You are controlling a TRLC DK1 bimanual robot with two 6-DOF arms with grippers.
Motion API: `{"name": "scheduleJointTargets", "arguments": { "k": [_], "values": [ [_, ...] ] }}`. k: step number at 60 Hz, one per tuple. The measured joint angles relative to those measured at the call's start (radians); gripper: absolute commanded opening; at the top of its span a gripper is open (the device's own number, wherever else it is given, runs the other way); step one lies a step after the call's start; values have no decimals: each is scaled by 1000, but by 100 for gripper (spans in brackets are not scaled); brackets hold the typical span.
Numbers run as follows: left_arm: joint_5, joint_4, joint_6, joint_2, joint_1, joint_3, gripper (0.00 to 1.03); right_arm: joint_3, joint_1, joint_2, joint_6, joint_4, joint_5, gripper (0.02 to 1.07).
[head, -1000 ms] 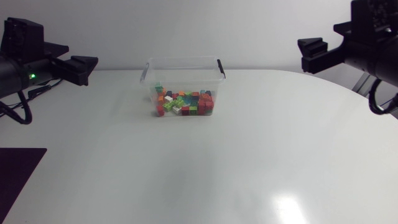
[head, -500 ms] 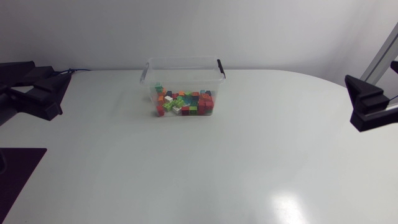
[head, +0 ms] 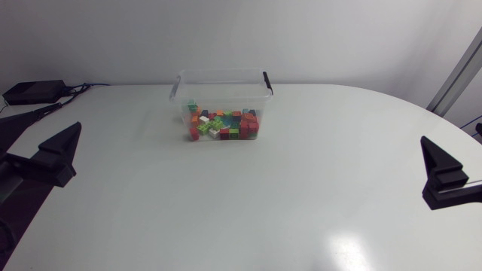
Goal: Place the duplo bricks in the container
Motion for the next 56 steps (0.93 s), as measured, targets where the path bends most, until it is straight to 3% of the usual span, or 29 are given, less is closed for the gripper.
{"name": "scheduleJointTargets", "arguments": {
  "k": [42, 56],
  "values": [
    [-179, 1, -177, -340, -98, -333, 98, -389, -64, -140, 267, 272, -85, 102],
    [-186, 1, -195, -362, -104, -358, 98, -415, -69, -150, 289, 278, -89, 102]
  ]
}}
